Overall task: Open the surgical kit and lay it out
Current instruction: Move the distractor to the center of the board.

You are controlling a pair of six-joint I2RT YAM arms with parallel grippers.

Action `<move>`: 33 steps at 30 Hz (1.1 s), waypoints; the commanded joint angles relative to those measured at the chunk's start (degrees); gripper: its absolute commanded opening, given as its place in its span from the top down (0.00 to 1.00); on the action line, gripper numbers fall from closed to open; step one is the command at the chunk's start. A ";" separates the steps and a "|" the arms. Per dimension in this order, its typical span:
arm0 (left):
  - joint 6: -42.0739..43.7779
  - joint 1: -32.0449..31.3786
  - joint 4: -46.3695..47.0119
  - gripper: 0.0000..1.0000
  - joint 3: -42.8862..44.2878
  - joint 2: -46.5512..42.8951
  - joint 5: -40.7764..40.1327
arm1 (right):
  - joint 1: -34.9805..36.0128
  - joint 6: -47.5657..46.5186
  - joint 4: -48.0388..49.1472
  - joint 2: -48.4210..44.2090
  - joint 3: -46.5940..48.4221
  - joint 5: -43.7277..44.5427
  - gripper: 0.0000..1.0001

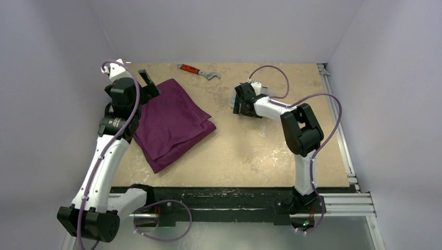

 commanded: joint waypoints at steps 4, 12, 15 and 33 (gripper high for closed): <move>2.78 -0.14 6.65 0.02 3.57 4.81 -1.86 | -5.55 -12.58 9.40 6.12 6.47 -1.64 0.04; 2.87 -0.14 7.73 0.02 5.24 8.76 -2.24 | -8.86 -17.71 16.47 12.18 11.60 -5.81 0.05; 2.78 -0.15 7.65 0.03 5.53 9.97 -2.11 | -9.62 -20.31 17.49 14.73 14.92 -6.27 0.06; 3.66 -0.14 2.78 0.03 8.09 11.50 -3.11 | -13.40 -23.37 13.48 24.60 34.70 -16.71 0.08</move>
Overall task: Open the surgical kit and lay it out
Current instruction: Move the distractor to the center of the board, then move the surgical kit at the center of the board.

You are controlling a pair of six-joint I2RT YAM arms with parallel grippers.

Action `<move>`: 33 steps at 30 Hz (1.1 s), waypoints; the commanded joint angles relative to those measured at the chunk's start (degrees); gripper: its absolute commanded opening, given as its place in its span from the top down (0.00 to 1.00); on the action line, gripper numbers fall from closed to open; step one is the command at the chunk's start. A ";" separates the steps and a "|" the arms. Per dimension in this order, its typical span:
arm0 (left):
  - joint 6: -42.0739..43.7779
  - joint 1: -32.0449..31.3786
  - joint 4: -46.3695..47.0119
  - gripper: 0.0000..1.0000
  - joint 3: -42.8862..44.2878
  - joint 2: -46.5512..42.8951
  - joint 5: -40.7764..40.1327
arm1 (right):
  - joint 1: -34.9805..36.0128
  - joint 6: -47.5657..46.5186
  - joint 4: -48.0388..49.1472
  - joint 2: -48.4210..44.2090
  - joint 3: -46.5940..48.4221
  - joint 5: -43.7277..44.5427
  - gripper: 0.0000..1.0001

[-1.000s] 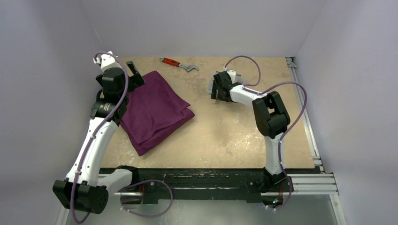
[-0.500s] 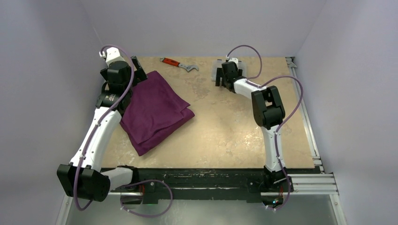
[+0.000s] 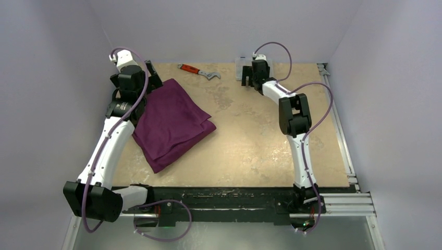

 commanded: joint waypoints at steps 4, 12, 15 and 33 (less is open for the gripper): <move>0.10 -0.10 -3.66 0.03 2.70 -0.71 -2.81 | -0.08 4.81 -3.92 -9.20 -4.24 -9.68 0.07; -4.72 0.30 -11.27 0.04 0.99 -3.00 -5.64 | 0.68 21.28 -4.47 -28.30 -21.26 -20.59 0.04; -6.17 0.32 -12.98 0.05 -0.46 -5.23 -5.13 | 4.77 26.97 -8.69 -31.37 -23.51 -22.94 0.04; -9.38 0.30 -23.37 0.06 -6.32 -21.53 -6.30 | 38.70 71.69 -22.92 -37.60 -31.19 -3.74 0.06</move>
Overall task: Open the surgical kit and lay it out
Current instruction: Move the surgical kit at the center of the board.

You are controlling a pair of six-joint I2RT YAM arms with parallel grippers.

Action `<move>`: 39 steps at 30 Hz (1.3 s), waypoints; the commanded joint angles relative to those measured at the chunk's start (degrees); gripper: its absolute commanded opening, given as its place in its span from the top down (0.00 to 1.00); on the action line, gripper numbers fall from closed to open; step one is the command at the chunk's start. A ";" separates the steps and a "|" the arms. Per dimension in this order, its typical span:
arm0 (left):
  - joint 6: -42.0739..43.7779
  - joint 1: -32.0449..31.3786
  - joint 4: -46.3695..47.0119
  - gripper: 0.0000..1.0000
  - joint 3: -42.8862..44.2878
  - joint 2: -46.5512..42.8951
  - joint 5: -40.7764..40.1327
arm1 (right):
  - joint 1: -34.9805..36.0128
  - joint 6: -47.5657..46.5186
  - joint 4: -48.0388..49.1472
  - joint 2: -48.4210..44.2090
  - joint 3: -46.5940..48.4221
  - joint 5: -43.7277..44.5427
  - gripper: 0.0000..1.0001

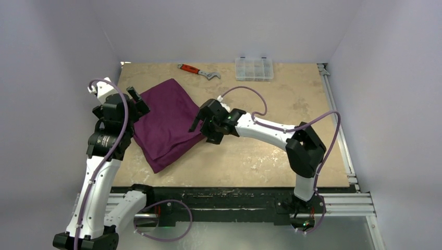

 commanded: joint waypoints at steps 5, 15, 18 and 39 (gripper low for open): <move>-3.38 0.19 -3.88 0.06 -1.23 -4.54 1.01 | 4.30 17.60 5.43 1.98 -2.34 10.46 0.19; -4.34 -1.57 -4.32 0.08 1.51 -4.53 3.13 | 5.65 17.68 5.63 7.53 1.37 18.75 0.19; -3.58 -2.47 -4.57 0.08 2.20 -4.31 1.50 | 5.82 17.68 6.24 6.98 -0.46 19.84 0.19; -0.26 -4.47 -4.05 0.07 2.89 -3.53 -2.77 | 5.46 11.54 4.70 3.71 0.02 29.15 1.00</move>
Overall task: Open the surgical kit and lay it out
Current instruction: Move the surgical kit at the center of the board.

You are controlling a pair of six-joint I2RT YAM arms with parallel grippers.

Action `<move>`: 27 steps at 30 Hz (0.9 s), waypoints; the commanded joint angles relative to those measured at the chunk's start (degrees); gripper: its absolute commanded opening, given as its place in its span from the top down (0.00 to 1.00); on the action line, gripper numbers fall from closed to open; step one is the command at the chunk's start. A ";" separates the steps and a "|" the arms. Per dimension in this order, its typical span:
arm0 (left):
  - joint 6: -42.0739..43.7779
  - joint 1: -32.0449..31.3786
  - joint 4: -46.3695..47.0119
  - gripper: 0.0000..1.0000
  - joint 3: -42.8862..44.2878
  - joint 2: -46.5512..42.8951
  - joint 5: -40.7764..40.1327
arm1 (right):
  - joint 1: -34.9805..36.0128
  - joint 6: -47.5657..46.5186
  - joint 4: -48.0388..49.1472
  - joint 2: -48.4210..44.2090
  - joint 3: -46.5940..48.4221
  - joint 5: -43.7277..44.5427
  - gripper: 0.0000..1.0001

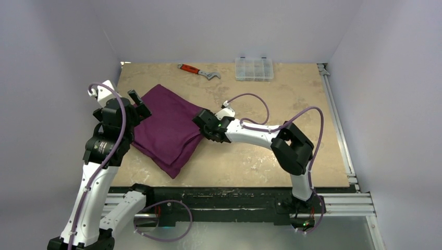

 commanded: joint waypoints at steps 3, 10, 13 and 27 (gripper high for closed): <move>1.51 -0.27 0.97 0.07 1.56 -0.05 -1.20 | -0.25 -7.98 3.45 -4.31 0.13 3.66 1.00; 1.66 -0.28 1.50 0.07 0.97 2.09 0.76 | -7.22 -20.50 7.84 -8.28 -4.64 4.66 1.00; 1.97 -0.29 1.75 0.07 0.91 4.01 2.14 | -12.08 -26.68 11.19 -8.93 -6.13 2.45 1.00; 1.62 -0.10 10.86 0.07 0.14 20.77 12.88 | -34.42 -53.12 21.40 -6.83 -6.69 -10.91 1.00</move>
